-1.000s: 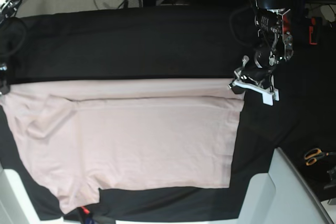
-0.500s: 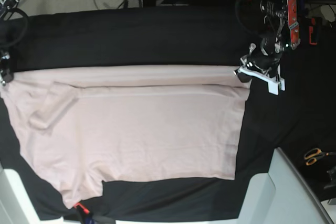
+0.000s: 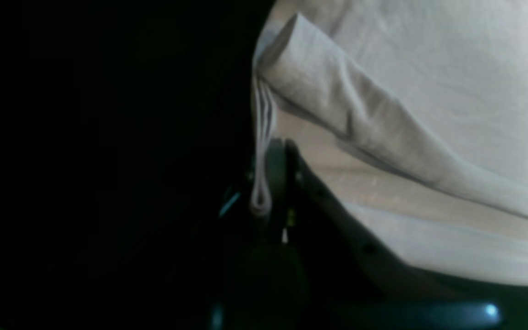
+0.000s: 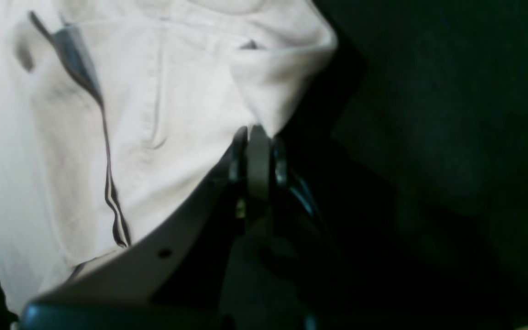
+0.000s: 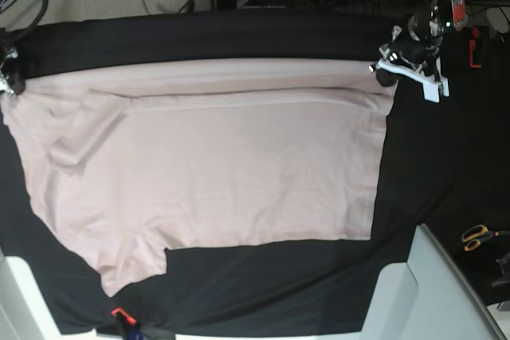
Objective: Fold the T-shirt properly
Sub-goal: 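Drag the folded shirt toward the robot with both grippers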
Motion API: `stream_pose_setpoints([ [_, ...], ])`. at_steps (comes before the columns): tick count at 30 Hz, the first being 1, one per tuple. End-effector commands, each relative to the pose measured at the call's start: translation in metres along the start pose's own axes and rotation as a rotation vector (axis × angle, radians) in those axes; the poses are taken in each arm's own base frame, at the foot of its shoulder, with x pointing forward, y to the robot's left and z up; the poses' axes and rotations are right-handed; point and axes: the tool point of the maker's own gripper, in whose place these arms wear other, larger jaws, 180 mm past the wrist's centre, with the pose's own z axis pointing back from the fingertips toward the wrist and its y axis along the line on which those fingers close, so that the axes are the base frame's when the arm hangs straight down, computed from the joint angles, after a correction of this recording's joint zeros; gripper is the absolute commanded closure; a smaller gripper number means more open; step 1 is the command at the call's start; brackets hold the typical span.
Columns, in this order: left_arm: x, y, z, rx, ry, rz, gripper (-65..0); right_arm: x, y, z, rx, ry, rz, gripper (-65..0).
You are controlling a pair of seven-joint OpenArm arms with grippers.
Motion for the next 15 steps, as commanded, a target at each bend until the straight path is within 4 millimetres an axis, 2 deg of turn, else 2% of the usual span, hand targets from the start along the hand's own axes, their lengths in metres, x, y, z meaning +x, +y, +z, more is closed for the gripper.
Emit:
stream_pose_setpoints([
  [1, 0.014, 0.015, 0.008, 0.047, -0.046, -0.020, 0.0, 0.031, -0.004, 0.011, -0.014, -0.081, 0.025, -0.6],
  [2, 0.009, 0.017, 0.010, 0.051, -0.037, -0.022, 0.0, 0.023, -0.002, 0.010, -0.011, -0.060, 0.023, -0.6],
  [8, -0.008, 0.026, 0.017, 0.070, -0.003, -0.024, 0.0, 0.006, -0.008, 0.020, -0.029, -0.030, 0.054, -0.6],
  [12, -0.009, 0.026, 0.018, 0.071, -0.002, -0.024, 0.0, -0.003, -0.014, 0.027, -0.045, -0.021, 0.071, -0.6],
  [15, -0.007, 0.026, 0.017, 0.070, -0.005, -0.027, 0.0, -0.018, -0.018, 0.029, -0.052, 0.011, 0.059, -0.6],
])
